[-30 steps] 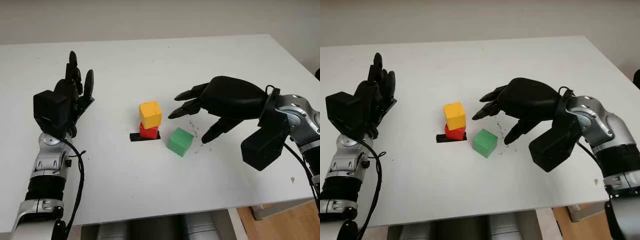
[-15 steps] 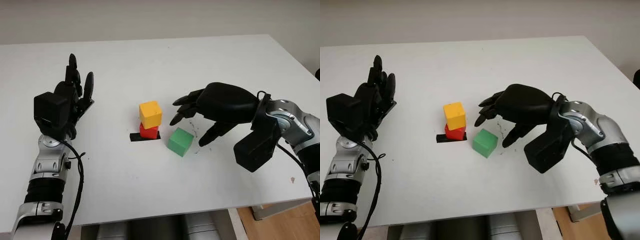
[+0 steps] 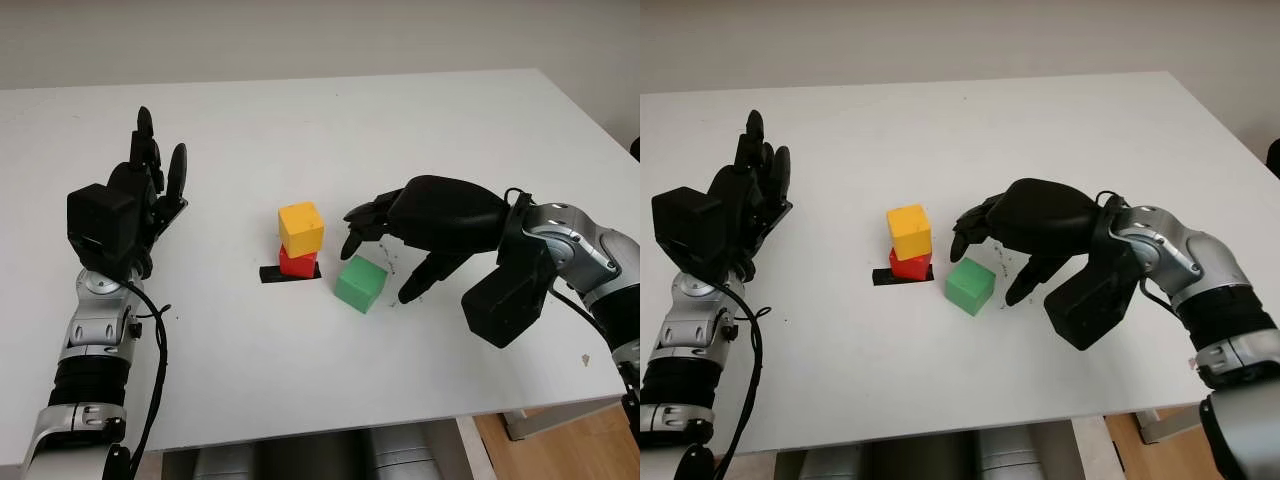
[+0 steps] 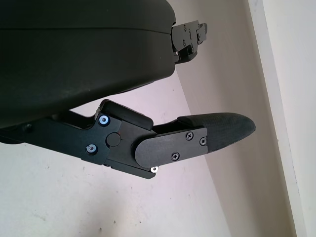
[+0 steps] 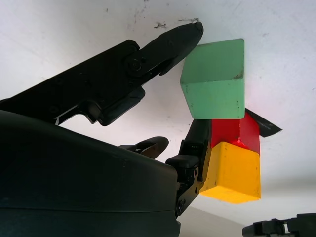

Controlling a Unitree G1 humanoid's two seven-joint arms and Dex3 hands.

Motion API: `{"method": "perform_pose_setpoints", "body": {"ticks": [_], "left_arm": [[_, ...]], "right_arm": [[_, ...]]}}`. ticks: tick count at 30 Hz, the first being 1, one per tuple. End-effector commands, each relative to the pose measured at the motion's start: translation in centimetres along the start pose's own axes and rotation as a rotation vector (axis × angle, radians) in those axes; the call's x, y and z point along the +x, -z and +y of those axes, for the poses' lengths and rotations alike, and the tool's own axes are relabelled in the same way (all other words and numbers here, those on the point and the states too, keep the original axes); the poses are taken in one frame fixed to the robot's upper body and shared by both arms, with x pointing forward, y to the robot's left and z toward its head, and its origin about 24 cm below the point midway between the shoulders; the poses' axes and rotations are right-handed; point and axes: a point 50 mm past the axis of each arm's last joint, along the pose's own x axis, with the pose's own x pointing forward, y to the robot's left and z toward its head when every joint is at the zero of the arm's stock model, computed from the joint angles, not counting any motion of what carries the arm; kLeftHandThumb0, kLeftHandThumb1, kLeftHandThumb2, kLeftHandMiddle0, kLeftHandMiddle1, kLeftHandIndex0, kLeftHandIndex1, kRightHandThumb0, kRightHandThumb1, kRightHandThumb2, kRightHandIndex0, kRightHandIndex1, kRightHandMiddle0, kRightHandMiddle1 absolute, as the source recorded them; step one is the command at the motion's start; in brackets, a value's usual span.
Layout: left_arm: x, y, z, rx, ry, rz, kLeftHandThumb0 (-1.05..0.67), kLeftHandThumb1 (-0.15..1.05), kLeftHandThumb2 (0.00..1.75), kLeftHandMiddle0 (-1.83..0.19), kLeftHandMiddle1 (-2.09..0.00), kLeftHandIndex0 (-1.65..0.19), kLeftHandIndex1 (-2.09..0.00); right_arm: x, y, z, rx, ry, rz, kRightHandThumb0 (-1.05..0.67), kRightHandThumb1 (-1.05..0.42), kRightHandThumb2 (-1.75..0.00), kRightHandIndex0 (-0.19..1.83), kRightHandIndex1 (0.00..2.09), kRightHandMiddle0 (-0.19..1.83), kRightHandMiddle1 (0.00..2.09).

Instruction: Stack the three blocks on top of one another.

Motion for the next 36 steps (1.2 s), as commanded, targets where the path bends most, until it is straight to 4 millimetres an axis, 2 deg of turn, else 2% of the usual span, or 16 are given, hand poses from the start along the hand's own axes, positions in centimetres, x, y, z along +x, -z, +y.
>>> {"method": "perform_pose_setpoints", "body": {"ticks": [1, 15, 36], "left_arm": [[0.0, -0.4, 0.3, 0.009, -0.009, -0.019, -0.78, 1.05, 0.63, 0.19, 0.0, 0.19, 0.0], [-0.1, -0.2, 0.3, 0.018, -0.009, -0.01, -0.79, 1.05, 0.62, 0.19, 0.0, 0.19, 0.0], [-0.1, -0.1, 0.3, 0.006, -0.005, -0.012, -0.79, 1.05, 0.61, 0.19, 0.0, 0.19, 0.0]], "right_arm": [[0.3, -0.1, -0.5, -0.008, 0.022, -0.015, -0.67, -0.81, -0.06, 0.46, 0.05, 0.29, 0.86], [0.9, -0.1, 0.2, 0.0, 0.046, -0.031, -0.65, -0.81, -0.06, 0.49, 0.07, 0.3, 0.94], [1.1, 0.0, 1.0, -0.019, 0.053, -0.05, -0.63, -0.85, -0.06, 0.54, 0.11, 0.44, 1.16]]}}
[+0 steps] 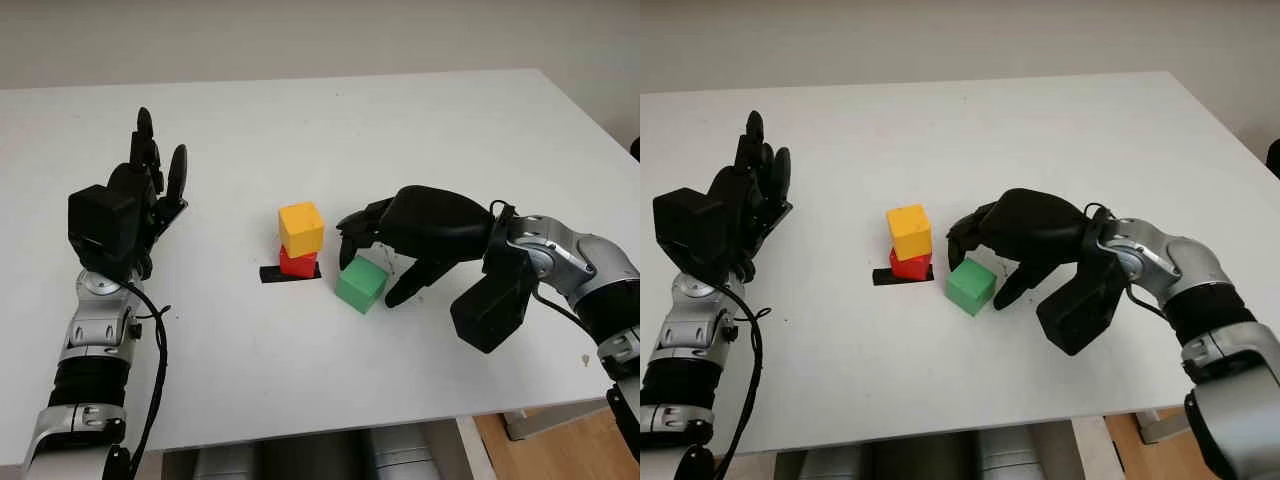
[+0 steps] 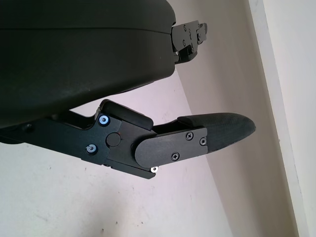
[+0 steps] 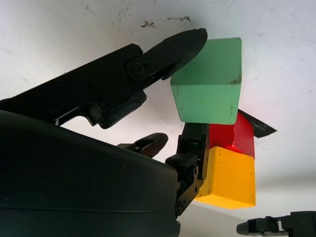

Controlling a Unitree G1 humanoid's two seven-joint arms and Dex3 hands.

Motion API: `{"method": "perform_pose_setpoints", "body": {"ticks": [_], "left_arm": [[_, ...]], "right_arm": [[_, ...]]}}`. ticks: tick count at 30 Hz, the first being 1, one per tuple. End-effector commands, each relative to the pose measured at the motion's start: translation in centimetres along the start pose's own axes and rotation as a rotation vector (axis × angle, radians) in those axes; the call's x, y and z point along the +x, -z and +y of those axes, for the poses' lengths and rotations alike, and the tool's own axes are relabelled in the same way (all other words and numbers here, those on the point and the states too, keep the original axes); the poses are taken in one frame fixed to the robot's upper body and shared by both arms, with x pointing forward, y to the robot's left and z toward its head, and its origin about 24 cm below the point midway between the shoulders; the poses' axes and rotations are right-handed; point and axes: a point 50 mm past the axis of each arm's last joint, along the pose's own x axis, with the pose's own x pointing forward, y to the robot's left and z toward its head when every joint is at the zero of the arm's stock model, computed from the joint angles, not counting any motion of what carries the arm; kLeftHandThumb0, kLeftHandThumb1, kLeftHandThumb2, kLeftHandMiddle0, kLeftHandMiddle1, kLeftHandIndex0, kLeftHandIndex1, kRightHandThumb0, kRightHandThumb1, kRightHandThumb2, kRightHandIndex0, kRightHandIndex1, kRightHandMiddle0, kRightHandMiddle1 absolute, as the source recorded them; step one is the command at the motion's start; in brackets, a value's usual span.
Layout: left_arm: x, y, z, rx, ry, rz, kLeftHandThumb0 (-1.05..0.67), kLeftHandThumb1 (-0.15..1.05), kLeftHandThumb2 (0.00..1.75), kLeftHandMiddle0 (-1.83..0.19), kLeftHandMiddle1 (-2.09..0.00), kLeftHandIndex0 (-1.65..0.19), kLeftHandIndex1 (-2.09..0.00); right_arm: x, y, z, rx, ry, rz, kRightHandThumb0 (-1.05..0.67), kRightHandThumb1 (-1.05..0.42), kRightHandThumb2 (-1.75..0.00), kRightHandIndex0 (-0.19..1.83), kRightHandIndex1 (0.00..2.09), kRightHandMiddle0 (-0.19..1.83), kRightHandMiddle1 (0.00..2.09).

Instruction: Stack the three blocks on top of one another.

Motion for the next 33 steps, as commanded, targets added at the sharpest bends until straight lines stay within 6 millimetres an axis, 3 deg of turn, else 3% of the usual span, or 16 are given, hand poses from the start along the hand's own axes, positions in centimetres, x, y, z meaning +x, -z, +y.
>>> {"method": "perform_pose_setpoints", "body": {"ticks": [1, 9, 10, 12, 16, 26, 31, 33], "left_arm": [[0.0, -0.2, 0.3, 0.0, -0.006, -0.013, -0.79, 1.05, 0.61, 0.19, 0.0, 0.19, 0.0], [0.0, -0.3, 0.3, -0.002, -0.013, -0.015, -0.79, 1.05, 0.6, 0.19, 0.0, 0.19, 0.0], [0.0, -0.3, 0.3, -0.002, -0.013, -0.015, -0.79, 1.05, 0.59, 0.19, 0.0, 0.19, 0.0], [0.0, -0.3, 0.3, 0.002, -0.012, -0.016, -0.79, 1.05, 0.6, 0.19, 0.0, 0.19, 0.0], [0.1, -0.3, 0.3, 0.002, -0.009, -0.015, -0.79, 1.05, 0.6, 0.19, 0.0, 0.19, 0.0], [0.2, -0.4, 0.2, 0.003, -0.009, -0.017, -0.79, 1.05, 0.59, 0.19, 0.0, 0.19, 0.0], [0.2, -0.4, 0.2, 0.0, -0.004, -0.017, -0.78, 1.05, 0.59, 0.19, 0.0, 0.19, 0.0], [0.2, -0.4, 0.3, 0.003, -0.004, -0.015, -0.79, 1.05, 0.59, 0.19, 0.0, 0.19, 0.0]], "right_arm": [[0.2, 0.0, -0.4, -0.011, 0.01, -0.016, -0.63, -0.86, -0.06, 0.54, 0.11, 0.44, 1.17], [0.2, 0.1, 0.0, 0.022, 0.024, -0.024, -0.52, -0.9, -0.06, 0.53, 0.22, 0.49, 1.43], [0.3, 0.1, 0.0, 0.03, 0.023, -0.024, -0.51, -0.9, -0.05, 0.48, 0.29, 0.49, 1.44], [0.3, 0.2, 0.2, 0.061, 0.019, -0.018, -0.5, -0.9, -0.05, 0.28, 0.67, 0.49, 1.46], [0.3, 0.5, 0.3, 0.17, 0.003, 0.006, -0.49, -0.9, -0.06, 0.16, 0.86, 0.49, 1.48], [-0.4, 1.8, 0.5, 0.584, 0.002, 0.087, -0.5, -0.92, -0.06, 0.08, 0.86, 0.46, 1.56], [-1.4, 2.8, -0.7, 0.622, 0.0, 0.133, -0.5, -0.94, -0.06, 0.12, 0.63, 0.42, 1.6], [-2.0, 3.2, -1.4, 0.601, -0.01, 0.169, -0.5, -0.96, -0.05, 0.17, 0.44, 0.39, 1.61]]}}
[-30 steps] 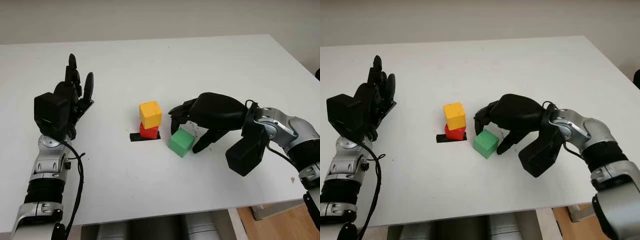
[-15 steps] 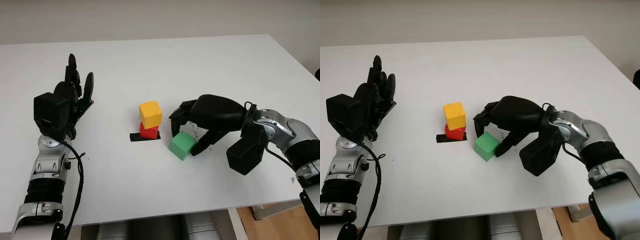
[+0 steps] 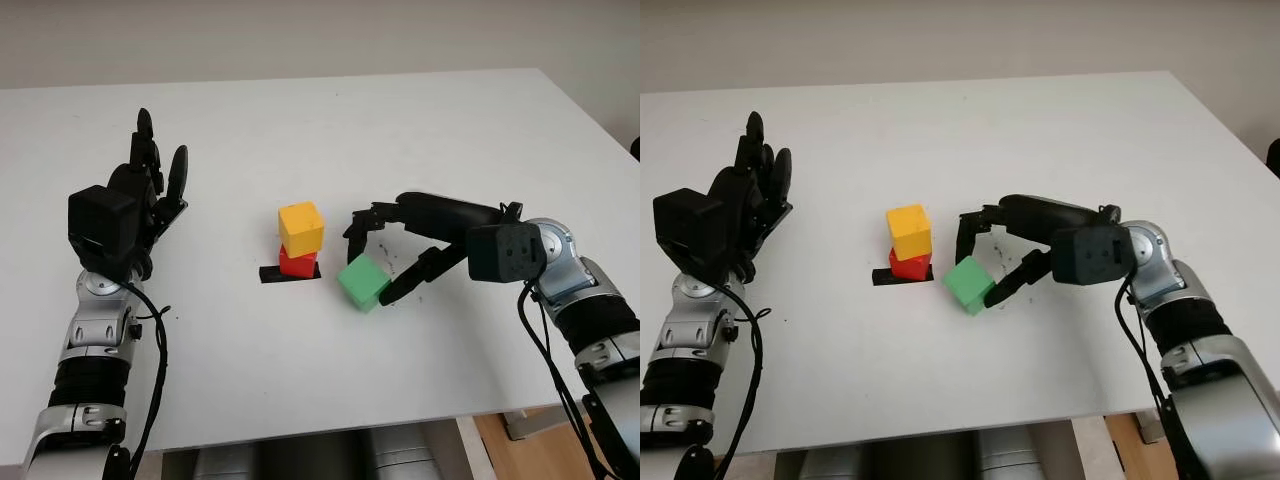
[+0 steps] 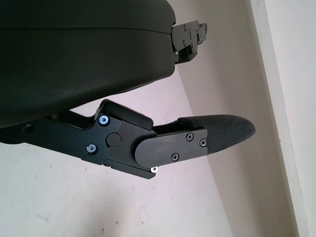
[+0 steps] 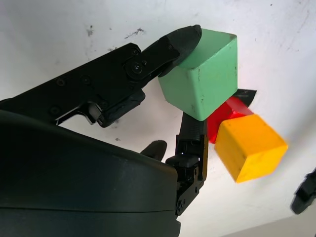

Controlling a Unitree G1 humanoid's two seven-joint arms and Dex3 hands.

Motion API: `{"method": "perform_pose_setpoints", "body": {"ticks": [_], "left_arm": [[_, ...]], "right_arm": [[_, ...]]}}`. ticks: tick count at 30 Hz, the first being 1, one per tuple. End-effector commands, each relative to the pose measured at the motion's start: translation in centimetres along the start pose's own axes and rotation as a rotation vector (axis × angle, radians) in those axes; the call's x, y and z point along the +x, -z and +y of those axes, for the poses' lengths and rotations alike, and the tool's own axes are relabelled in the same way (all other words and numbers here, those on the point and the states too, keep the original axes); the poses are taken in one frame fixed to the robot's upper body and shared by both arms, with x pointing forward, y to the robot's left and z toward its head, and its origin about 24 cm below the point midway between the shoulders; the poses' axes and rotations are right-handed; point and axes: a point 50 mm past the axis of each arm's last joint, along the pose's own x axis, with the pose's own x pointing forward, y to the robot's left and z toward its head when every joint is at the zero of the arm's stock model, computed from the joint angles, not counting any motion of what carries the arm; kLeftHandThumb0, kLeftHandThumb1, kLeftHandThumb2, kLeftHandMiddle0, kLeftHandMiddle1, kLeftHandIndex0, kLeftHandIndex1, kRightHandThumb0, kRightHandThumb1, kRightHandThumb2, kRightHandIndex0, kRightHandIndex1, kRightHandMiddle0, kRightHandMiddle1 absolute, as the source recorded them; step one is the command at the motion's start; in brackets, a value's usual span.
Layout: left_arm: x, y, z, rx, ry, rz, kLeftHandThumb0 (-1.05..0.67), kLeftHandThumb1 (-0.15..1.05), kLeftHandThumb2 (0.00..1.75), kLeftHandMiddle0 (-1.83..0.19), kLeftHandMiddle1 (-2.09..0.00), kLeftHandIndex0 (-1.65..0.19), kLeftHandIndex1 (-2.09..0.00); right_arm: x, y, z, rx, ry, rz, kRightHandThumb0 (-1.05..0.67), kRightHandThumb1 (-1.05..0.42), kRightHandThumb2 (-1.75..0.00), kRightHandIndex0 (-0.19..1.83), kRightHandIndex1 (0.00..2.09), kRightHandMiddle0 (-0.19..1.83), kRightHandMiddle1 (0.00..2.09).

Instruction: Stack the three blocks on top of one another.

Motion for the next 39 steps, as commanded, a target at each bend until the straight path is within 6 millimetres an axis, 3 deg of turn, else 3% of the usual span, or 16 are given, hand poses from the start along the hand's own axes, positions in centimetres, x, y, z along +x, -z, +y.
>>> {"method": "perform_pose_setpoints", "body": {"ticks": [1, 9, 18, 22, 27, 39], "left_arm": [[0.2, -0.5, 0.3, 0.007, -0.003, -0.018, -0.79, 1.05, 0.59, 0.19, 0.0, 0.19, 0.0], [0.3, -0.5, 0.2, 0.002, 0.002, -0.019, -0.79, 1.05, 0.59, 0.19, 0.0, 0.19, 0.0], [0.3, -0.4, 0.2, 0.006, 0.0, -0.026, -0.77, 1.05, 0.6, 0.19, 0.0, 0.19, 0.0], [0.2, -0.4, 0.3, 0.004, -0.006, -0.019, -0.78, 1.05, 0.6, 0.19, 0.0, 0.19, 0.0], [0.1, -0.4, 0.5, 0.008, -0.007, -0.019, -0.78, 1.05, 0.6, 0.19, 0.0, 0.19, 0.0], [-0.2, -0.2, 0.6, 0.029, -0.017, -0.009, -0.79, 1.05, 0.62, 0.19, 0.0, 0.19, 0.0]], "right_arm": [[-1.1, -0.4, -2.1, -0.041, 0.038, 0.023, -0.5, -0.97, -0.05, 0.21, 0.35, 0.38, 1.6], [-3.2, -0.5, -5.0, -0.027, 0.145, 0.067, -0.47, -0.99, -0.06, 0.26, 0.16, 0.32, 1.56], [-3.6, -0.2, -6.2, 0.104, 0.309, 0.054, -0.49, -0.97, -0.06, 0.3, 0.08, 0.38, 1.43], [-2.7, -0.3, -6.0, 0.259, 0.383, -0.017, -0.49, -0.97, -0.05, 0.3, 0.07, 0.38, 1.42], [-0.3, -1.3, -5.1, 0.464, 0.418, -0.084, -0.49, -0.98, -0.06, 0.22, 0.04, 0.32, 1.58], [4.7, -3.4, -2.9, 0.694, 0.375, -0.188, -0.47, -0.98, -0.05, 0.2, 0.04, 0.32, 1.63]]}}
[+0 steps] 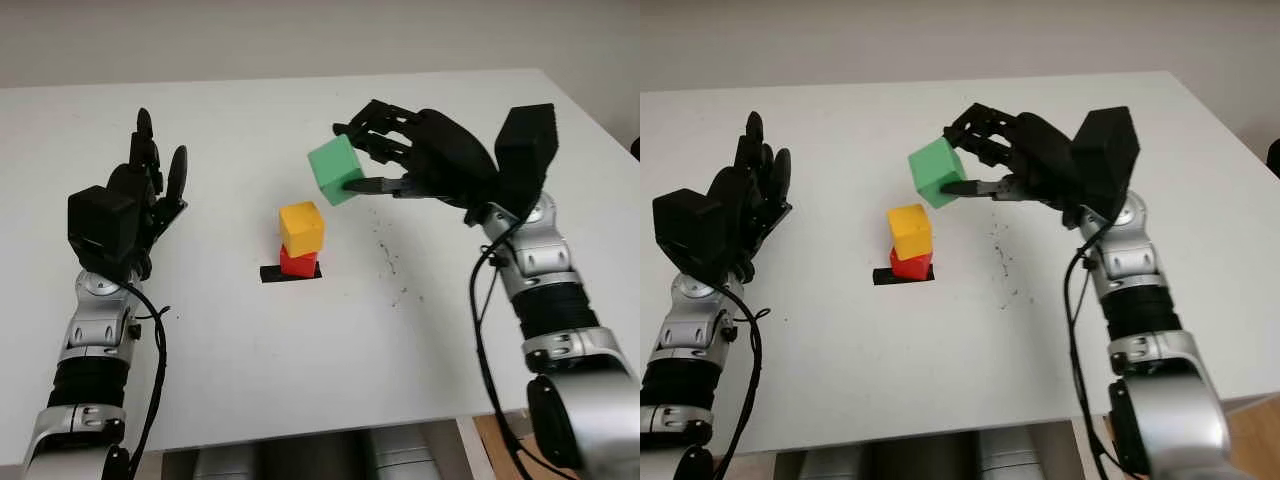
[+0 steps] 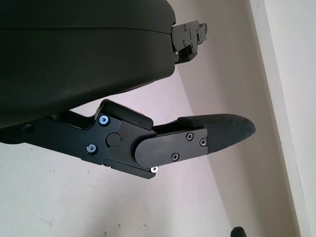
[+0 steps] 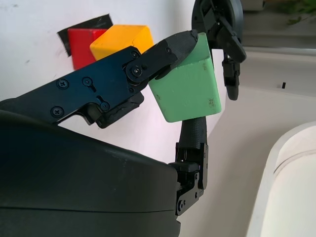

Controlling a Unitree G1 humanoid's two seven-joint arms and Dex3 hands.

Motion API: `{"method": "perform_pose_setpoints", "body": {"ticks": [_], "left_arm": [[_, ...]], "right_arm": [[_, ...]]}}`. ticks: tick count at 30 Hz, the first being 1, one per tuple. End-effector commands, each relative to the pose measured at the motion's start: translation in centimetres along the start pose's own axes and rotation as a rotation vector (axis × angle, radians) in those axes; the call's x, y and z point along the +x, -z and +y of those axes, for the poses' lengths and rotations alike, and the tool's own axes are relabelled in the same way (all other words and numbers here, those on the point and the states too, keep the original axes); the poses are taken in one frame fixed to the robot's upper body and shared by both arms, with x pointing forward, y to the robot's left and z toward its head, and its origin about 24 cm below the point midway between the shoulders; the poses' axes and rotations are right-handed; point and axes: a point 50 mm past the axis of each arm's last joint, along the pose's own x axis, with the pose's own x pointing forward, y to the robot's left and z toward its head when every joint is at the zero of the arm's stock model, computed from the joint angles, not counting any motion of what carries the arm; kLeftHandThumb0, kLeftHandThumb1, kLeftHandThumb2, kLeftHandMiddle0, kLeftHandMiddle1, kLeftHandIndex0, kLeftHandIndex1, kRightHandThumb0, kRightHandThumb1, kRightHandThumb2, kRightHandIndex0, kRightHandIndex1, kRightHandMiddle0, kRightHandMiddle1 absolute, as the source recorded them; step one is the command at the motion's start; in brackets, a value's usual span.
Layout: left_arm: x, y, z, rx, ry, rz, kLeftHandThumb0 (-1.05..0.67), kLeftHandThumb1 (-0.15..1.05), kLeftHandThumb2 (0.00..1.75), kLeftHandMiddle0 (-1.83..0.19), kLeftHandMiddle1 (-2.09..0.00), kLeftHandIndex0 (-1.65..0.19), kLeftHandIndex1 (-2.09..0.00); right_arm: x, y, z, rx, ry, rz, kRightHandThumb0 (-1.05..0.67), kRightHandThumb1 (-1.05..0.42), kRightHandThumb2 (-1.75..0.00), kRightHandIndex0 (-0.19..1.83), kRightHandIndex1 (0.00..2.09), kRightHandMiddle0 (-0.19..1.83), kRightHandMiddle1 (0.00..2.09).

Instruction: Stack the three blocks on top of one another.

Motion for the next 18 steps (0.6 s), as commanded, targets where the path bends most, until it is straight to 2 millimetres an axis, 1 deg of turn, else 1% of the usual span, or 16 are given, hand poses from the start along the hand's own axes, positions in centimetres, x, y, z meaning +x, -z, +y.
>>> {"method": "perform_pose_setpoints", "body": {"ticks": [1, 7, 11, 18], "left_arm": [[-0.1, -0.2, 0.5, 0.014, -0.013, -0.008, -0.79, 1.05, 0.62, 0.19, 0.0, 0.19, 0.0], [-0.3, -0.1, 0.5, 0.01, -0.012, -0.01, -0.78, 1.05, 0.61, 0.19, 0.0, 0.19, 0.0], [-0.3, -0.1, 0.4, 0.009, -0.015, -0.006, -0.78, 1.05, 0.62, 0.19, 0.0, 0.19, 0.0], [-0.2, -0.1, 0.4, 0.007, -0.012, -0.006, -0.78, 1.05, 0.62, 0.19, 0.0, 0.19, 0.0]], "right_arm": [[0.8, -1.1, 0.1, 0.015, 0.0, -0.046, -0.47, -0.97, -0.05, 0.21, 0.05, 0.32, 1.63], [1.6, -0.2, 1.1, 0.068, -0.016, -0.014, -0.48, -0.97, -0.05, 0.24, 0.06, 0.35, 1.65], [1.7, 0.5, 1.5, 0.096, -0.016, 0.01, -0.45, -0.97, -0.05, 0.2, 0.04, 0.32, 1.65], [1.8, 1.5, 2.0, 0.132, -0.008, 0.011, -0.43, -0.99, -0.06, 0.23, 0.06, 0.28, 1.67]]}}
